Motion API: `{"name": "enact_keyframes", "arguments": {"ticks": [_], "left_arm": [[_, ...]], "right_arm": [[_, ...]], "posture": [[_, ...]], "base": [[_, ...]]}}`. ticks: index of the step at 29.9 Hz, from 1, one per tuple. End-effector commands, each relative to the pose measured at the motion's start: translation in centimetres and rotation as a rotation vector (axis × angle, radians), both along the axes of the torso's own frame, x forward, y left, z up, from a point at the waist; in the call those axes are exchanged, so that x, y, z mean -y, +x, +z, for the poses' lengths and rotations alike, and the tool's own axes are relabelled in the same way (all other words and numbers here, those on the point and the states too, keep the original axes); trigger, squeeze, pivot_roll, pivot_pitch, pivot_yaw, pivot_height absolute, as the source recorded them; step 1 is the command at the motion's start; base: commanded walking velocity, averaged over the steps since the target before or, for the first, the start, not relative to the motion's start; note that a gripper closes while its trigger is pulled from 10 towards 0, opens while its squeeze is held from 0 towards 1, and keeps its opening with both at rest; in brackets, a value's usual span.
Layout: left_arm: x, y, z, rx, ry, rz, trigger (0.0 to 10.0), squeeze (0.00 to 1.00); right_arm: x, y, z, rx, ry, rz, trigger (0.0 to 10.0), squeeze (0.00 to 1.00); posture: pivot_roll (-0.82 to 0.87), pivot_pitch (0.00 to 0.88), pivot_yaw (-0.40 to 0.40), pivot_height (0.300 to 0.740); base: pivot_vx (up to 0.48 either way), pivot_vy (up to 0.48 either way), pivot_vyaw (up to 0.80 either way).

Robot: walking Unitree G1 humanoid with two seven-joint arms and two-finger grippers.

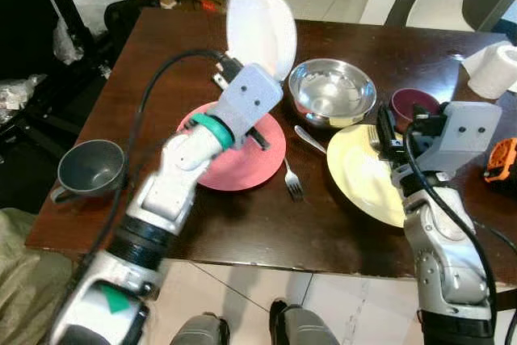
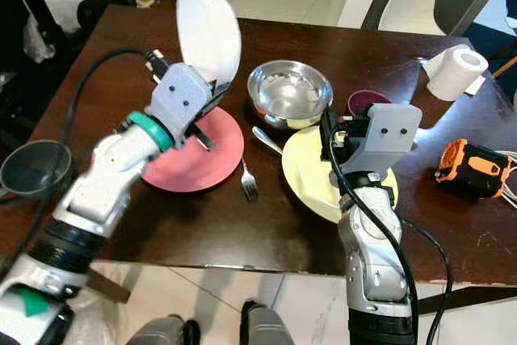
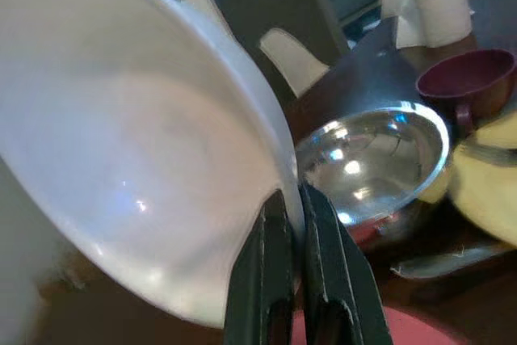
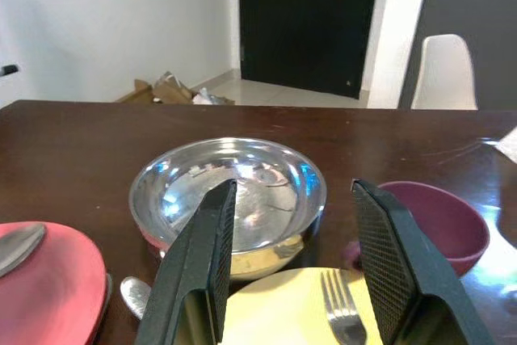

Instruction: Setting the table

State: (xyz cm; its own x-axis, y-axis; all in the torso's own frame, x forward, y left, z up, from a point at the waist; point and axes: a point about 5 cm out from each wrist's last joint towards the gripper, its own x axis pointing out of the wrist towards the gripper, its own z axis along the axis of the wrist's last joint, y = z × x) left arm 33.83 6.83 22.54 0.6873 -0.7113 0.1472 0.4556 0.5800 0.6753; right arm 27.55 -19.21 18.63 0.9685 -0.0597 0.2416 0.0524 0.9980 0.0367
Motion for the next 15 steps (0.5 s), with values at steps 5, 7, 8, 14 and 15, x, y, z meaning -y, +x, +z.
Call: {"name": "enact_keyframes", "arguments": {"ticks": [5, 7, 8, 14, 15], "left_arm": [[-0.1, 0.4, -1.0, 0.007, 0.288, -0.114, 10.0, 0.0], [-0.5, 0.6, -1.4, -0.012, 0.364, -0.14, 10.0, 0.0], [-0.9, 0.6, -1.7, -0.03, 0.421, -0.158, 10.0, 0.0], [-2.2, 0.6, -4.1, -0.07, 0.618, -0.204, 10.0, 0.0], [-2.2, 0.6, -4.1, -0.07, 0.618, -0.204, 10.0, 0.0]], "right_arm": [[0.0, 0.0, 0.0, -0.001, -0.001, -0.008, 10.0, 0.0], [0.0, 0.0, 0.0, 0.001, 0.001, -0.009, 10.0, 0.0], [0.0, 0.0, 0.0, 0.002, 0.002, -0.009, 10.0, 0.0], [0.1, -0.2, -0.2, -0.001, 0.006, -0.019, 10.0, 0.0], [0.1, -0.2, -0.2, -0.001, 0.006, -0.019, 10.0, 0.0]], "posture": [[-0.01, 0.035, 0.029, 0.74], [0.0, 0.035, 0.031, 0.74], [-0.01, 0.035, 0.033, 0.74], [-0.01, 0.036, 0.037, 0.74], [-0.01, 0.036, 0.037, 0.74]], "base": [[0.0, 0.0, 0.0], [0.0, 0.0, 0.0], [0.0, 0.0, 0.0], [0.0, 0.0, 0.0], [0.0, 0.0, 0.0]]}}
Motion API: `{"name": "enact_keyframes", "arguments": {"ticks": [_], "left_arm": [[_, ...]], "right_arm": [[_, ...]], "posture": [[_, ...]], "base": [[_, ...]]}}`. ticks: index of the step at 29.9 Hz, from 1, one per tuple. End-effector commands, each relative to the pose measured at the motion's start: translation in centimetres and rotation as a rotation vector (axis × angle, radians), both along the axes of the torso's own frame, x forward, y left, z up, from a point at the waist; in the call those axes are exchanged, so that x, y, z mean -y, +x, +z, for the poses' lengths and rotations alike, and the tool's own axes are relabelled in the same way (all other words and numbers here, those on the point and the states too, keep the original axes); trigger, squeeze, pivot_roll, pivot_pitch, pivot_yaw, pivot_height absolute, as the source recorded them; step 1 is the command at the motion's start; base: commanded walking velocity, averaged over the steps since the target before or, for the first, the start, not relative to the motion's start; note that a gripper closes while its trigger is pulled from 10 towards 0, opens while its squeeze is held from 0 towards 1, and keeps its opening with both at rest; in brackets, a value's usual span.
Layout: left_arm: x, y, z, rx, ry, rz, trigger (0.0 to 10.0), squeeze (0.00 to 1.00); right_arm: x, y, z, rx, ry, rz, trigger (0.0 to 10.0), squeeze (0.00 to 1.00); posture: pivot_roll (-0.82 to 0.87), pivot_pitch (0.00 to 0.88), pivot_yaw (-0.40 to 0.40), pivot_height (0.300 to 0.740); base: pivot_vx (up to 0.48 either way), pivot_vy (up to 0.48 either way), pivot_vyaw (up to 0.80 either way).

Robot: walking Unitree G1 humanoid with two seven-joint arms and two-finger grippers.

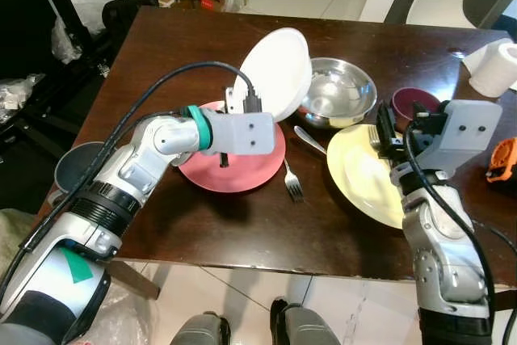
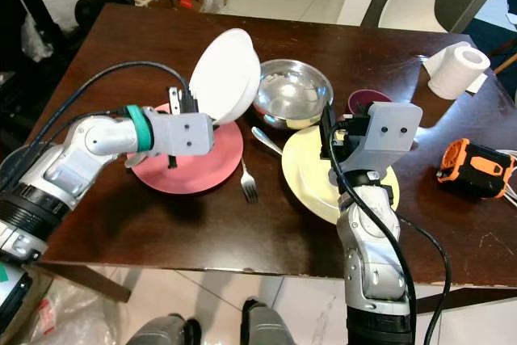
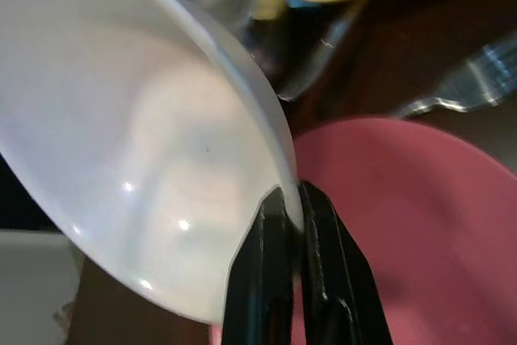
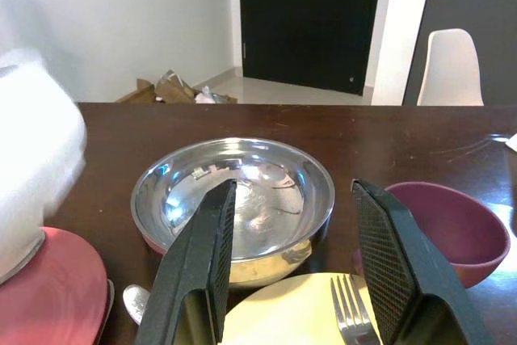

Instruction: Setting the table

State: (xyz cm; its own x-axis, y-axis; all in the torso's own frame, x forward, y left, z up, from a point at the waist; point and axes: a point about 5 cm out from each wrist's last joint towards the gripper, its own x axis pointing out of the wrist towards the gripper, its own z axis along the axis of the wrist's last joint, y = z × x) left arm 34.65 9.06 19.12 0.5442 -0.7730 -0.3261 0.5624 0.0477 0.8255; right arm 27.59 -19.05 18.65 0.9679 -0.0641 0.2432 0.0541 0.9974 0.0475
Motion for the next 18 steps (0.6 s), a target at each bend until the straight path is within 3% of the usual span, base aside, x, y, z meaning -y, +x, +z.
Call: {"name": "enact_keyframes", "arguments": {"ticks": [1, 6, 8, 9, 12, 13, 18], "left_arm": [[-0.2, -0.2, -1.6, -0.013, 0.095, -0.025, 10.0, 0.0], [-1.0, -0.8, -3.8, -0.03, 0.22, -0.057, 10.0, 0.0], [-1.2, -1.2, -4.6, -0.036, 0.261, -0.079, 10.0, 0.06], [-1.3, -1.3, -4.8, -0.042, 0.267, -0.082, 10.0, 0.22], [-1.3, -1.4, -5.0, -0.046, 0.271, -0.086, 10.0, 0.22], [-1.2, -1.3, -5.0, -0.04, 0.259, -0.078, 10.0, 1.0], [-0.8, -0.6, -4.3, 0.026, 0.199, -0.045, 10.0, 1.0]], "right_arm": [[0.3, -0.4, -0.3, -0.005, -0.003, -0.021, 10.0, 0.0], [0.3, -0.3, -0.3, -0.008, -0.004, -0.02, 10.0, 0.0], [0.2, -0.2, -0.3, -0.008, -0.005, -0.017, 10.0, 0.0], [0.2, -0.2, -0.3, -0.007, -0.005, -0.015, 10.0, 0.0], [0.2, -0.1, -0.3, -0.007, -0.005, -0.014, 10.0, 0.0], [0.2, -0.1, -0.2, -0.007, -0.006, -0.013, 10.0, 0.0], [0.2, -0.1, -0.2, -0.006, -0.008, -0.009, 10.0, 0.0]], "posture": [[-0.01, 0.036, 0.037, 0.74], [-0.01, 0.035, 0.033, 0.74], [-0.01, 0.032, 0.03, 0.74], [-0.01, 0.031, 0.029, 0.74], [-0.01, 0.031, 0.029, 0.74], [-0.01, 0.031, 0.029, 0.74], [-0.01, 0.023, 0.022, 0.74]], "base": [[0.0, 0.0, 0.0], [0.0, 0.0, 0.0], [0.0, 0.0, 0.0], [0.0, 0.0, 0.0], [0.0, 0.0, 0.0], [0.0, 0.0, 0.0], [0.0, 0.0, 0.0]]}}
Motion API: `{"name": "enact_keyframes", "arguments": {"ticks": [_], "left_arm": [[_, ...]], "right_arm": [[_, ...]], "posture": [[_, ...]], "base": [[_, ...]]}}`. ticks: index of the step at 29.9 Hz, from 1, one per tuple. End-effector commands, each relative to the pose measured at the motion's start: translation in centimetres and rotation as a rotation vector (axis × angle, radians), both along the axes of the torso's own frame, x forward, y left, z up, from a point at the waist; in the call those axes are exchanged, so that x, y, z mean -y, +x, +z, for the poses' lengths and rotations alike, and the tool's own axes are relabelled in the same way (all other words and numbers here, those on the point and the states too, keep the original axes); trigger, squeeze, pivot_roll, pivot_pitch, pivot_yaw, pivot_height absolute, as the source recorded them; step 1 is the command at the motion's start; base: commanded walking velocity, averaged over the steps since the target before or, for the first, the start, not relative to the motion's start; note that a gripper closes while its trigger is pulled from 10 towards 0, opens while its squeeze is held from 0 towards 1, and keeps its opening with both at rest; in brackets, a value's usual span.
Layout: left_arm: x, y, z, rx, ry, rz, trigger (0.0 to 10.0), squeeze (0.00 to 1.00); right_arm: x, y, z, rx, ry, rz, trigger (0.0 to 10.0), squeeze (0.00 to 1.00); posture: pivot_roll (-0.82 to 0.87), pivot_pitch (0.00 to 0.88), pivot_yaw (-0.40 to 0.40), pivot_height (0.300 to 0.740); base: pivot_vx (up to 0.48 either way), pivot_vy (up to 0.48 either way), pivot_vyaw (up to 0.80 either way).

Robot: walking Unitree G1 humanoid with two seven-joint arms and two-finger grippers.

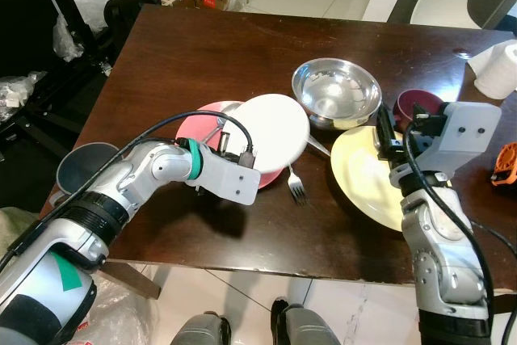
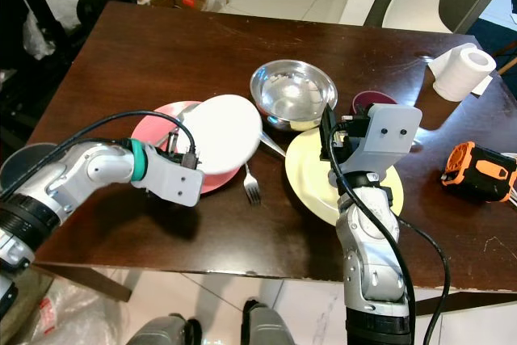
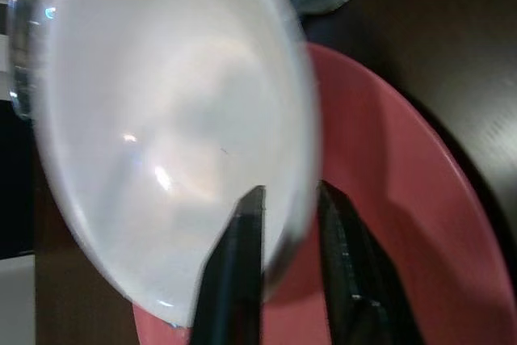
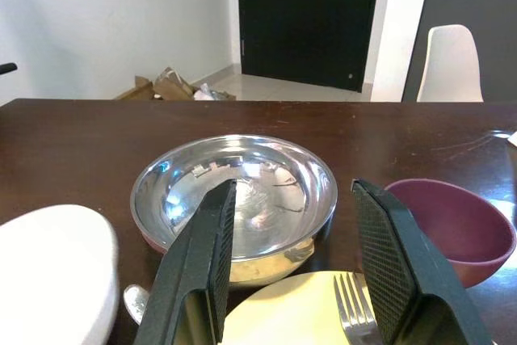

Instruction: Setting the table

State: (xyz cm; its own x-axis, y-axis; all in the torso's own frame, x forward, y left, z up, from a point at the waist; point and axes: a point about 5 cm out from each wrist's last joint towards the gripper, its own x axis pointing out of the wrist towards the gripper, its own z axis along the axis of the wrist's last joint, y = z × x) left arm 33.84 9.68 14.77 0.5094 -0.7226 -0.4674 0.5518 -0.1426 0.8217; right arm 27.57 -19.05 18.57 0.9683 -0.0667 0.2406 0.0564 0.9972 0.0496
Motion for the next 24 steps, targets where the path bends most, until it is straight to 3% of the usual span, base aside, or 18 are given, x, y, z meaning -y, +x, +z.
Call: {"name": "enact_keyframes", "arguments": {"ticks": [1, 4, 5, 6, 8, 9, 10, 12, 15, 20, 21, 23, 24], "left_arm": [[-0.1, 0.4, 0.3, 0.04, -0.018, 0.016, 10.0, 1.0], [-0.2, 0.7, 1.0, 0.057, -0.082, 0.049, 10.0, 1.0], [-0.3, 0.8, 1.4, 0.049, -0.126, 0.071, 10.0, 0.26], [-0.5, 0.7, 2.0, 0.021, -0.192, 0.087, 10.0, 0.0], [-0.9, 0.5, 2.8, -0.051, -0.303, 0.122, 10.0, 0.0], [-0.9, 0.5, 2.8, -0.051, -0.303, 0.122, 10.0, 0.0], [-1.7, 0.2, 3.4, -0.125, -0.39, 0.155, 10.0, 0.0], [-2.0, 0.1, 3.7, -0.148, -0.417, 0.162, 10.0, 0.0], [-3.8, -1.3, 3.9, -0.194, -0.376, 0.11, 10.0, 0.0], [-4.1, -2.8, 3.6, -0.264, -0.361, 0.053, 10.0, 0.0], [-3.8, -2.9, 3.8, -0.294, -0.431, 0.06, 10.0, 0.0], [-3.6, -2.9, 4.0, -0.314, -0.481, 0.067, 10.0, 0.0], [-3.2, -2.6, 4.4, -0.35, -0.589, 0.107, 10.0, 0.0]], "right_arm": [[0.2, -0.1, -0.1, -0.003, -0.011, -0.007, 10.0, 0.0], [0.3, -0.1, -0.1, -0.002, -0.013, -0.008, 10.0, 0.0], [0.3, -0.2, -0.1, -0.002, -0.014, -0.008, 10.0, 0.0], [0.3, -0.3, -0.1, -0.002, -0.014, -0.01, 10.0, 0.0], [0.4, -0.4, -0.1, -0.002, -0.014, -0.013, 10.0, 0.0], [0.4, -0.4, -0.1, -0.002, -0.014, -0.013, 10.0, 0.0], [0.4, -0.4, -0.1, -0.003, -0.012, -0.015, 10.0, 0.0], [0.4, -0.5, -0.2, -0.004, -0.011, -0.015, 10.0, 0.0], [0.3, -0.4, -0.2, -0.007, -0.009, -0.01, 10.0, 0.0], [0.3, -0.2, -0.2, -0.008, -0.009, -0.005, 10.0, 0.0], [0.3, -0.2, -0.2, -0.008, -0.01, -0.005, 10.0, 0.0], [0.3, -0.2, -0.2, -0.008, -0.01, -0.005, 10.0, 0.0], [0.4, -0.1, -0.2, -0.007, -0.009, -0.006, 10.0, 0.0]], "posture": [[-0.01, 0.023, 0.022, 0.74], [-0.01, 0.021, 0.024, 0.74], [-0.01, 0.021, 0.024, 0.74], [-0.01, 0.021, 0.024, 0.74], [-0.01, 0.021, 0.025, 0.74], [-0.01, 0.021, 0.025, 0.74], [0.0, 0.023, 0.023, 0.74], [0.0, 0.023, 0.023, 0.74], [0.01, 0.028, 0.015, 0.74], [0.01, 0.03, 0.014, 0.74], [0.01, 0.031, 0.016, 0.74], [0.01, 0.031, 0.016, 0.74], [0.01, 0.029, 0.017, 0.74]], "base": [[0.0, 0.0, 0.0], [0.0, 0.0, 0.0], [0.0, 0.0, 0.0], [0.0, 0.0, 0.0], [0.0, 0.0, 0.0], [0.0, 0.0, 0.0], [0.0, 0.0, 0.0], [0.0, 0.0, 0.0], [0.0, 0.0, 0.0], [0.0, 0.0, 0.0], [0.0, 0.0, 0.0], [0.0, 0.0, 0.0], [0.0, 0.0, 0.0]]}}
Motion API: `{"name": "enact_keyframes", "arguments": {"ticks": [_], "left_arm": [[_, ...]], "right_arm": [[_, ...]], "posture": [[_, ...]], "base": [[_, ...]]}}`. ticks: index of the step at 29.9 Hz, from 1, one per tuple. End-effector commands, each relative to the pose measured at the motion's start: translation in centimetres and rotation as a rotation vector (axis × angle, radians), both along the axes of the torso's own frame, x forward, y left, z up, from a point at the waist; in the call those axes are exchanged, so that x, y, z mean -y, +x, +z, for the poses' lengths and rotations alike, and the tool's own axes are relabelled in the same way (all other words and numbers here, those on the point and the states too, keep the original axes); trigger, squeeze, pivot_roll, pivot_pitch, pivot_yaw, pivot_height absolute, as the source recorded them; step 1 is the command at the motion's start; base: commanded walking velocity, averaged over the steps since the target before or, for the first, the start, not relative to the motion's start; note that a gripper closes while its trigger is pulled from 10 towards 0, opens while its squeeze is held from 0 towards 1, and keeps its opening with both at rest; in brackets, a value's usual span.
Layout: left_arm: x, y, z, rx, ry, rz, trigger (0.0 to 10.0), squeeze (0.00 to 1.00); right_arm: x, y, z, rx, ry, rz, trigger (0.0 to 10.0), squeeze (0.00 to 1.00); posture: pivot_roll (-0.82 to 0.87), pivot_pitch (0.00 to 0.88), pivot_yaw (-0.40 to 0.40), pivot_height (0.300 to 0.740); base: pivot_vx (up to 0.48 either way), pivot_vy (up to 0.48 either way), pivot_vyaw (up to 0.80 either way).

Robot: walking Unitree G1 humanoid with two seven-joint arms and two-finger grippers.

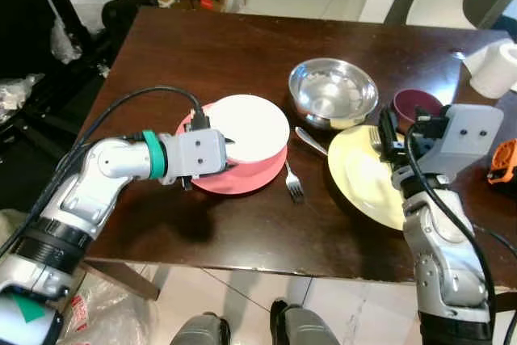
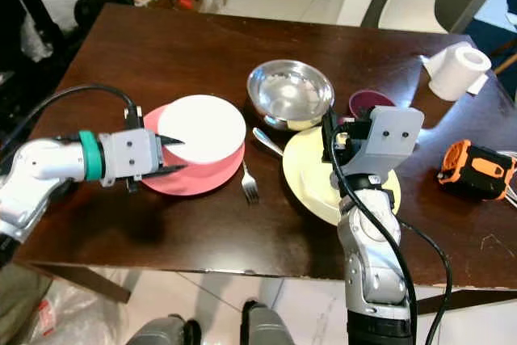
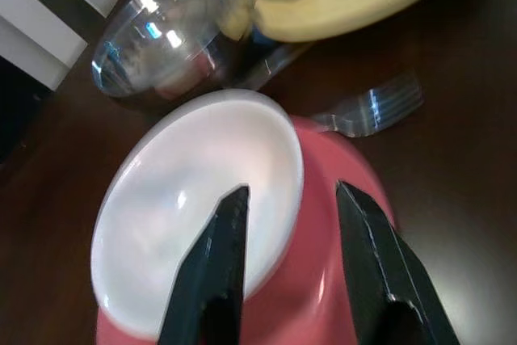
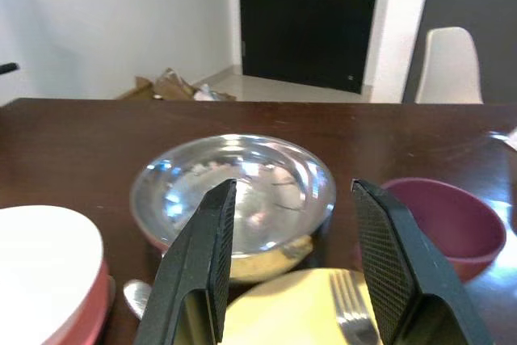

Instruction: Setting the table

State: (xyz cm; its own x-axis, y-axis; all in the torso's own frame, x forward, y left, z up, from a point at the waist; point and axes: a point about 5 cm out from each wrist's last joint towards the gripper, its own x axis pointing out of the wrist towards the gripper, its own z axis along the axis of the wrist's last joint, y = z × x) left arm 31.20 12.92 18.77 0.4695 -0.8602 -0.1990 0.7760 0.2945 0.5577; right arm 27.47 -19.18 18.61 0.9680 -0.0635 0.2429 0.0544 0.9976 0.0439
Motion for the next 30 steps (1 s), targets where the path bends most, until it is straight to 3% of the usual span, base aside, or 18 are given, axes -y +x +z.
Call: {"name": "enact_keyframes", "arguments": {"ticks": [1, 2, 3, 5, 6, 8, 9, 13, 19, 30], "left_arm": [[0.0, 0.0, 0.4, -0.028, -0.058, 0.021, 10.0, 0.0], [0.5, 0.4, 0.7, -0.066, -0.161, 0.074, 10.0, 0.0], [0.5, 0.4, 0.7, -0.066, -0.161, 0.074, 10.0, 0.0], [1.6, 0.9, 1.1, -0.128, -0.337, 0.173, 10.0, 0.0], [1.6, 0.9, 1.1, -0.128, -0.337, 0.173, 10.0, 0.0], [3.3, 1.4, 1.4, -0.161, -0.535, 0.321, 10.0, 0.0], [3.8, 1.5, 1.5, -0.157, -0.592, 0.382, 10.0, 0.0], [4.4, 1.3, 1.5, -0.11, -0.627, 0.446, 10.0, 0.0], [4.1, 1.7, 1.2, 0.014, -0.607, 0.567, 10.0, 0.0], [3.4, 3.3, 2.2, 0.017, -0.643, 0.654, 10.0, 0.0]], "right_arm": [[0.2, 0.0, -0.2, -0.009, -0.003, -0.008, 10.0, 0.0], [0.2, 0.0, -0.2, -0.009, -0.003, -0.009, 10.0, 0.0], [0.2, 0.0, -0.2, -0.009, -0.003, -0.009, 10.0, 0.0], [0.1, -0.1, -0.2, -0.007, 0.001, -0.01, 10.0, 0.0], [0.1, -0.1, -0.2, -0.007, 0.001, -0.01, 10.0, 0.0], [-0.2, -0.4, -0.2, -0.004, 0.008, -0.013, 10.0, 0.0], [-0.3, -0.5, -0.2, -0.002, 0.012, -0.015, 10.0, 0.0], [-0.4, -0.8, -0.2, -0.001, 0.018, -0.018, 10.0, 0.0], [-1.4, -2.0, -0.7, -0.032, 0.001, 0.023, 10.0, 0.0], [-3.1, -2.2, -0.6, -0.029, 0.015, 0.068, 10.0, 0.0]], "posture": [[0.01, 0.029, 0.017, 0.74], [0.01, 0.029, 0.017, 0.74], [0.01, 0.029, 0.017, 0.74], [0.0, 0.024, 0.018, 0.74], [0.0, 0.024, 0.018, 0.74], [-0.01, 0.018, 0.02, 0.74], [-0.01, 0.018, 0.02, 0.74], [-0.01, 0.018, 0.02, 0.74], [-0.06, 0.011, 0.02, 0.74], [-0.08, 0.0, 0.032, 0.74]], "base": [[0.0, 0.0, 0.0], [0.0, 0.0, 0.0], [0.0, 0.0, 0.0], [0.0, 0.0, 0.0], [0.0, 0.0, 0.0], [0.0, 0.0, 0.0], [0.0, 0.0, 0.0], [0.0, 0.0, 0.0], [0.0, 0.0, 0.0], [0.0, 0.0, 0.0]]}}
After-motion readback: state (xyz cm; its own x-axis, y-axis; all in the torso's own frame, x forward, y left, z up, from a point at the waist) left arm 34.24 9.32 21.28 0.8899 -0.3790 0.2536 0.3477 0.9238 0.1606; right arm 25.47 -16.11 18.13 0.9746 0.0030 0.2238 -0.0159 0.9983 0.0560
